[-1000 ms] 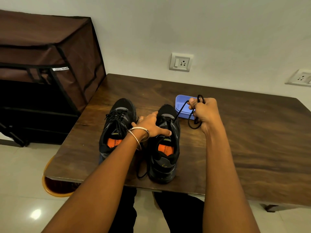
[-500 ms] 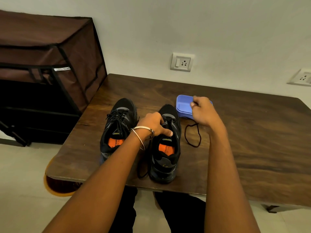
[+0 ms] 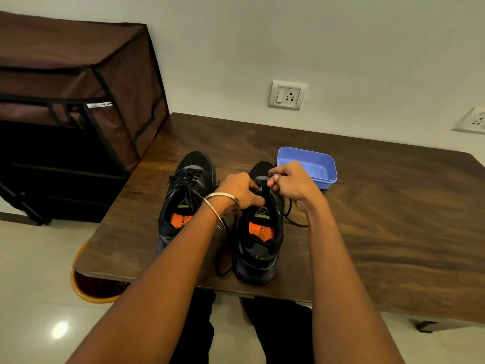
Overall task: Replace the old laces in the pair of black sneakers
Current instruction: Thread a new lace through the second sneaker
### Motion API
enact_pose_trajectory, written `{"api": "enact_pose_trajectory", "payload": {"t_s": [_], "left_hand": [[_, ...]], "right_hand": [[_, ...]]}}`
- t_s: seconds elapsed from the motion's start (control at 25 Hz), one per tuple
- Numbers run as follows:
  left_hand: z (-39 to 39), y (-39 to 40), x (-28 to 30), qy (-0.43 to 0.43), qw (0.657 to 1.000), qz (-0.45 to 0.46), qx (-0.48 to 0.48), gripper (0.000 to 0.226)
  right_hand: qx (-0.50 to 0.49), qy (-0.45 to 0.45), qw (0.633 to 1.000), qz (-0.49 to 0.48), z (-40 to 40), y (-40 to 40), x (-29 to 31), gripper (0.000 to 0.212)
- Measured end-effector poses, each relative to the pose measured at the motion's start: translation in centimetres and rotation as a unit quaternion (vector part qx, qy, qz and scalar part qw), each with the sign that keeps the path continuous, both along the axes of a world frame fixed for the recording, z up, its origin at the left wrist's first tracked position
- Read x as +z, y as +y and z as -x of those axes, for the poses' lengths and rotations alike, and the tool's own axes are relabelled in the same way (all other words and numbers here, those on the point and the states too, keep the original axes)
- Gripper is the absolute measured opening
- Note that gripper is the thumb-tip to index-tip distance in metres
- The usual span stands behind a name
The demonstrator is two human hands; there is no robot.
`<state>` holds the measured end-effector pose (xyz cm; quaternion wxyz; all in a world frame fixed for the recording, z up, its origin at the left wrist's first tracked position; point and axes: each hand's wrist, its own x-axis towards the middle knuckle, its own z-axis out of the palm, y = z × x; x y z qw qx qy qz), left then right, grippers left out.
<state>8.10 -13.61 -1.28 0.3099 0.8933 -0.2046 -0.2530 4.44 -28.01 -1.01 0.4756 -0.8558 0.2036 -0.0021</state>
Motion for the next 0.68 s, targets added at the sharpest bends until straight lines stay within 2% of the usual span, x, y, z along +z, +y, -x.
{"api": "enact_pose_trajectory", "payload": {"t_s": [0.16,0.28,0.48,0.56,0.68], "left_hand": [[0.0,0.2,0.0,0.022,0.999,0.023,0.006,0.044],[0.0,0.4,-0.2,0.036,0.998,0.041,0.018,0.045],[0.1,0.5,-0.3,0.038,0.997,0.055,0.040,0.043],[0.1,0.6,-0.3,0.050,0.994,0.069,0.062,0.036],[0.0,0.8,-0.4,0.072,0.989,0.089,0.092,0.028]], "right_hand": [[-0.063,-0.028,0.997,0.042,0.2,-0.3,-0.8,0.012],[-0.021,-0.014,0.988,0.153,0.2,-0.4,-1.3,0.010],[0.013,0.028,0.966,0.256,-1.3,1.1,-1.9,0.014],[0.012,0.037,0.960,0.276,-1.8,1.7,-2.0,0.018],[-0.003,0.049,0.965,0.256,-2.0,1.6,-2.3,0.022]]}}
